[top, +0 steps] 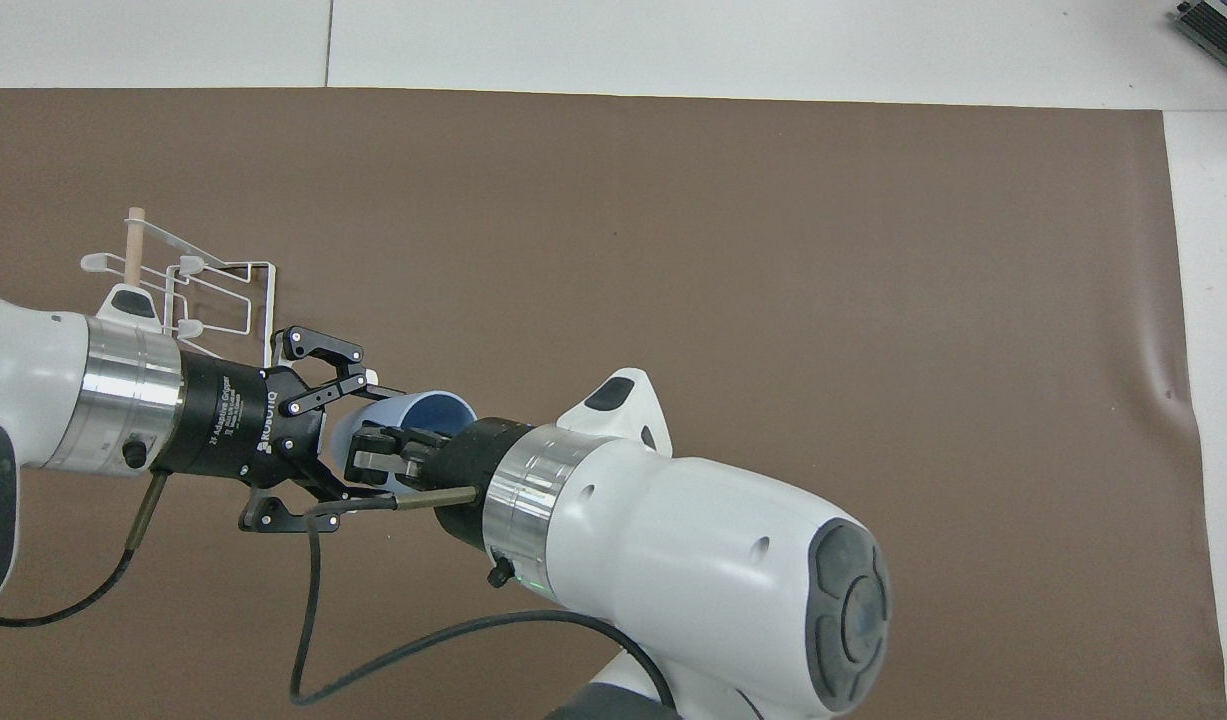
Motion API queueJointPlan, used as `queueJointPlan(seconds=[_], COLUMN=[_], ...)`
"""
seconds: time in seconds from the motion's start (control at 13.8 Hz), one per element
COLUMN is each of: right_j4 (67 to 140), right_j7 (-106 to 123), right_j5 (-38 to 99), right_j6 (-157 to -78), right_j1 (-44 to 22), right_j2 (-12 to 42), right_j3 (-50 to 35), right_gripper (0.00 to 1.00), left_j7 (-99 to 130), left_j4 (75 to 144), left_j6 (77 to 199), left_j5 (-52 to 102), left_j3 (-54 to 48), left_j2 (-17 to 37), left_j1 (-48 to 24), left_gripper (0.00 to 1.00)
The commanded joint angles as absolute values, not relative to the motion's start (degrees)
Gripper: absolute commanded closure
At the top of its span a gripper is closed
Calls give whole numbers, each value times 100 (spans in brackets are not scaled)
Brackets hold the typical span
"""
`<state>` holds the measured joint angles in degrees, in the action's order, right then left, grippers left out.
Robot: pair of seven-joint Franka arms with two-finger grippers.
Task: Hang cup on cup holder
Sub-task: 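Close the left gripper on the cup held by the right gripper, then open the right gripper and withdraw it while the left gripper holds the cup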
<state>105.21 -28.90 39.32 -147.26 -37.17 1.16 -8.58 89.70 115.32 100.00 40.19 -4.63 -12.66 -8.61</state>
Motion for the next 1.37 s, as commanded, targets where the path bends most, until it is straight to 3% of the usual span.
queueJointPlan(seconds=[0.0,0.22,0.29,0.36,0.43,0.58,0.72,1.01,1.3], right_j4=[10476,10477,10494,10538,10582,10600,10600,10661,10644], right_j7=[-2962,-2962,-2971,-2971,-2971,-2962,-2962,-2735,-875], right_j5=[4043,4043,4043,4043,4043,4043,4043,3886,3235], right_j6=[-14827,-14766,-14748,-14722,-14704,-14704,-14713,-14547,-13906], right_j1=[-3674,-3674,-3674,-3665,-3630,-3595,-3586,-3489,-2981], right_j2=[149,141,123,106,97,97,97,79,79], right_j3=[-870,-870,-870,-861,-861,-861,-861,-826,-817], right_gripper=[100,100,94,68,49,22,16,15,15], left_j7=[8886,8868,8859,8851,8798,8789,8798,8815,8964], left_j4=[11839,11804,11795,11786,11760,11733,11733,11488,11399], left_j6=[9914,9905,9914,9923,9923,9888,9888,9931,10448], left_j5=[3999,3807,3658,3508,3394,3192,3007,1525,-462], left_j3=[-536,-536,-527,-527,-527,-527,-527,-536,-677], left_j2=[-1608,-1600,-1600,-1591,-1582,-1564,-1564,-1442,-1398], left_j1=[-897,-862,-853,-800,-748,-625,-615,-650,-773], left_gripper=[100,100,100,100,100,100,100,100,100])
